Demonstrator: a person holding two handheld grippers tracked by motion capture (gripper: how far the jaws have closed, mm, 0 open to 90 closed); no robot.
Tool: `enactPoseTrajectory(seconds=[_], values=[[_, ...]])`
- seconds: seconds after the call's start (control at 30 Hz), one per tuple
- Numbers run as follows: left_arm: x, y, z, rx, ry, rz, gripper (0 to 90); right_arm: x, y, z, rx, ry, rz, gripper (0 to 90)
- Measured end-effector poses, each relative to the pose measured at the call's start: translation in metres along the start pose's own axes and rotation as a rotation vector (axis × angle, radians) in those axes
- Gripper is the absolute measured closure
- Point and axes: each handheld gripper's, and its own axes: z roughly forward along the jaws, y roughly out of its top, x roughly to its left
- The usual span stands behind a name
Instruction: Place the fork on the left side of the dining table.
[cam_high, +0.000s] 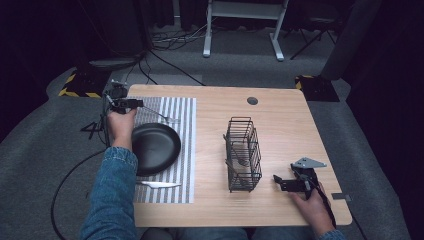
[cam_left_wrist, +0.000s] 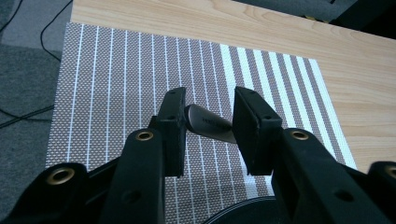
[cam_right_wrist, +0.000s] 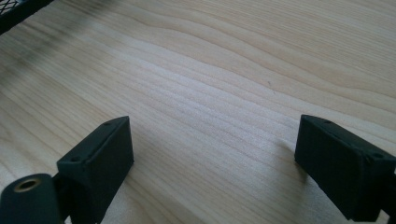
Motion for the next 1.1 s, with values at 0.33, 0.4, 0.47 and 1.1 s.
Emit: enactPoseTrajectory(seconds=[0.33, 0.4, 0.47, 1.1], values=[[0.012, -0.004, -0.001, 0.009, 0.011, -0.028, 64.6, 0.0, 0.0, 0.0, 0.0, 0.0, 0.0, 11.4], [0.015, -0.006, 0.0, 0.01, 0.01, -0.027, 64.6, 0.0, 0.0, 0.0, 0.0, 0.0, 0.0, 11.4], [0.016, -0.007, 0.0, 0.01, 0.01, -0.034, 64.6, 0.0, 0.0, 0.0, 0.0, 0.0, 0.0, 11.4], [0.025, -0.015, 0.008, 0.04, 0.032, -0.056, 63.3, 0.0, 0.0, 0.0, 0.0, 0.0, 0.0, 11.4]])
